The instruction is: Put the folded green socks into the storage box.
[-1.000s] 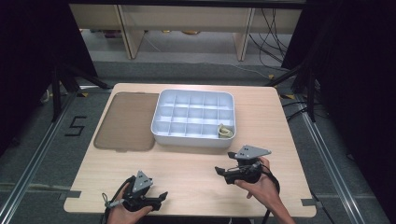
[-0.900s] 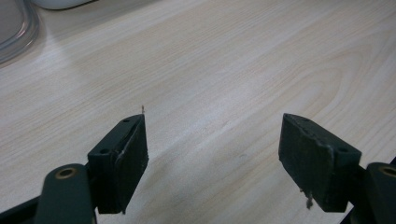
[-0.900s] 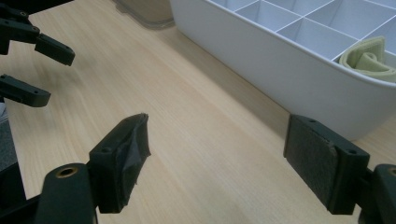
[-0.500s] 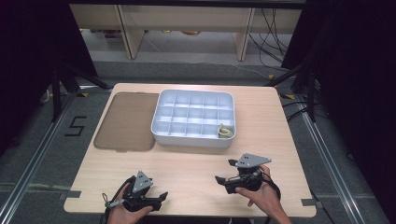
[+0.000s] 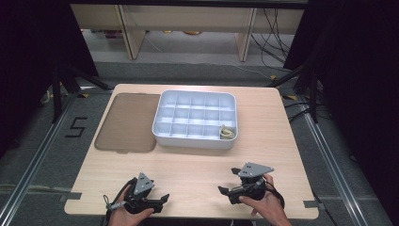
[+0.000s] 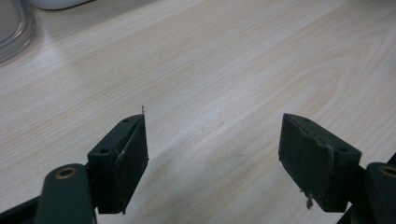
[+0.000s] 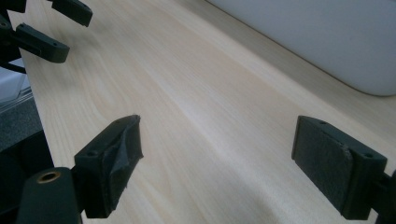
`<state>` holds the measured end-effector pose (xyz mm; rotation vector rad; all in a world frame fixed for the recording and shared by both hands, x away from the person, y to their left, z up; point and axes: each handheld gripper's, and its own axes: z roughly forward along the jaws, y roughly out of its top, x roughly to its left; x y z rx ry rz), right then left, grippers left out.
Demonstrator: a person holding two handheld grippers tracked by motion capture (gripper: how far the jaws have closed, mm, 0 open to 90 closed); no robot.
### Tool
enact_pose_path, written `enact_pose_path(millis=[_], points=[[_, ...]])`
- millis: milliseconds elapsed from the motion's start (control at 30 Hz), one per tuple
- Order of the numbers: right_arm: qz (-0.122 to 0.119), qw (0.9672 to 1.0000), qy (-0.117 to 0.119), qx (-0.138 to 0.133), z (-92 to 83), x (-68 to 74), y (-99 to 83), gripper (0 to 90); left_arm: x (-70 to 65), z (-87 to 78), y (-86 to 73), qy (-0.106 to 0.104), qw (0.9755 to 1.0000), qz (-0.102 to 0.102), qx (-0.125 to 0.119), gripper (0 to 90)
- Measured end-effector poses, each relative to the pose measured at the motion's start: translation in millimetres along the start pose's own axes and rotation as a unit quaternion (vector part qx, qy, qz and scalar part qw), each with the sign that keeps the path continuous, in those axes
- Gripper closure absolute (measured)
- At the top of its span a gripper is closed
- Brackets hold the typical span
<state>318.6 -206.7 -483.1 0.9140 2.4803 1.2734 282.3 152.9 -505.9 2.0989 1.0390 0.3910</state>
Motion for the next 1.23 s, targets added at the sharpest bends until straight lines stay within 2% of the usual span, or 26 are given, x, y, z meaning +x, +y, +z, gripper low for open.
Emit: enact_pose_path(millis=[100,200,267,300,367,433,467,700,933,1000,1033,1233], points=[[0.005,1.0,-0.003,0.004,-0.5,1.3,-2.9,16.5,0.0,0.1,0.0,0.001,1.0,0.001,0.0,23.7],[-0.004,0.9999,-0.001,0.011,-0.1,2.3,-8.6,16.2,-0.2,0.3,-0.1,0.002,1.0,0.001,0.0,23.6],[0.009,0.9998,-0.003,0.015,-0.9,4.2,-10.9,16.2,-0.4,0.0,-0.1,0.003,1.0,0.001,0.001,23.6],[0.0,0.9999,-0.004,0.015,-1.0,3.3,-12.5,16.2,-0.5,0.2,-0.1,0.002,1.0,0.001,0.0,23.6],[0.008,0.9997,-0.003,0.023,-0.9,4.9,-15.6,16.2,-0.7,0.1,-0.1,0.004,1.0,0.002,0.001,23.7],[-0.002,0.9997,-0.007,0.024,-0.9,6.0,-18.5,16.2,-0.7,0.4,-0.2,0.004,1.0,0.002,0.001,23.7],[0.003,0.9996,-0.007,0.026,-0.9,7.1,-19.1,16.2,-0.8,0.4,-0.2,0.004,1.0,0.002,0.001,23.7],[-0.007,0.9996,-0.006,0.028,-3.4,10.1,-24.0,16.2,-1.2,0.8,-0.1,0.001,1.0,0.004,0.002,23.6],[0.001,0.9996,-0.008,0.026,-4.1,10.0,-25.2,16.2,-0.5,0.2,0.3,0.0,0.9999,0.012,0.006,23.6],[-0.001,0.9996,-0.001,0.027,-3.5,10.0,-25.1,16.2,0.0,0.3,0.2,-0.003,0.9999,0.015,0.006,23.6],[0.001,0.9996,0.004,0.029,-3.1,10.1,-25.2,16.2,-0.7,1.1,-0.1,0.001,1.0,0.009,0.003,23.6],[0.003,0.9996,-0.005,0.028,-4.3,8.5,-25.4,16.2,0.4,0.4,0.0,-0.002,0.9999,0.015,0.005,23.6]])
